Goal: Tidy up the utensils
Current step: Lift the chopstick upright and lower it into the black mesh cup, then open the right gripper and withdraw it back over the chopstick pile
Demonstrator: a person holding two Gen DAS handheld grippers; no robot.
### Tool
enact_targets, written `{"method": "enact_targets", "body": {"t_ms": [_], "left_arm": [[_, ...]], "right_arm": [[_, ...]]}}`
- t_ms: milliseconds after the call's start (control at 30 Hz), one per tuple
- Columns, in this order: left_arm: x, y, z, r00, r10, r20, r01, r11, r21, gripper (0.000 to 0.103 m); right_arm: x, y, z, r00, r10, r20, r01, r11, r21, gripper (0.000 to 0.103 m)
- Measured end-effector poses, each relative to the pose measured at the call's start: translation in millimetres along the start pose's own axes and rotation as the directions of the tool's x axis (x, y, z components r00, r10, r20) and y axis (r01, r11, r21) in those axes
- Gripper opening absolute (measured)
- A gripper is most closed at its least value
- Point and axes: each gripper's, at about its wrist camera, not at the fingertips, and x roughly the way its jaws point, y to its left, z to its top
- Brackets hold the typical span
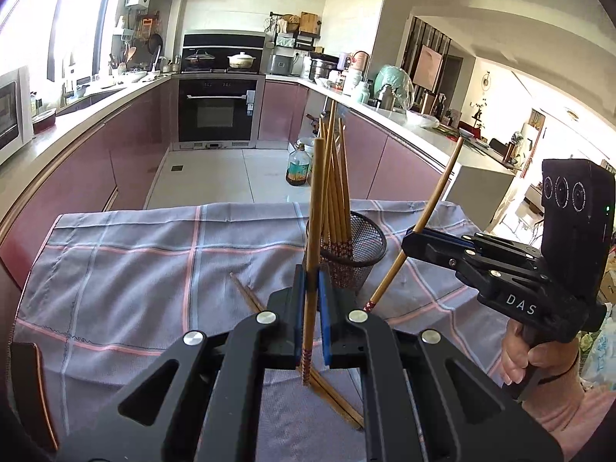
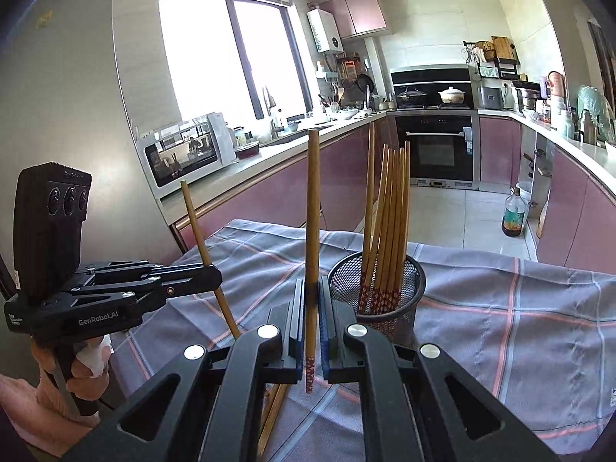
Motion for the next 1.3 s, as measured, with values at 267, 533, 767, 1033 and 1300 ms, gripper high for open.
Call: {"method": "enact_targets", "body": {"t_ms": [267,533,767,1033,1300], "left_arm": [[-6.6,-10.1,20.4,0.999,-0.039,0.038,0.038,0.999,0.014,0.007],[-12.5,-17.1,44.3,0.995,-0.068,0.080,0.066,0.998,0.025,0.007],[-20.6,-20.4,69.2,0.989,-0.078,0.126,0.075,0.997,0.032,0.007],[-22.5,-27.4,94.0,0.981,-0.101,0.164,0.095,0.994,0.045,0.007],[-7.2,-34.8,104.6,0.987,-0.085,0.134,0.079,0.996,0.044,0.007]], "right_arm": [[-9.8,-3.6,18.4,0.999,-0.016,0.052,0.017,1.000,-0.021,0.005],[-21.5,-7.9,35.9,0.994,-0.030,0.105,0.034,0.999,-0.034,0.005],[-29.5,-11.2,50.4,0.988,-0.039,0.153,0.046,0.998,-0.039,0.005],[-27.6,-16.9,61.2,0.984,-0.059,0.170,0.068,0.997,-0.043,0.005],[-7.5,-26.8,60.8,0.986,-0.090,0.141,0.093,0.995,-0.019,0.005]]}}
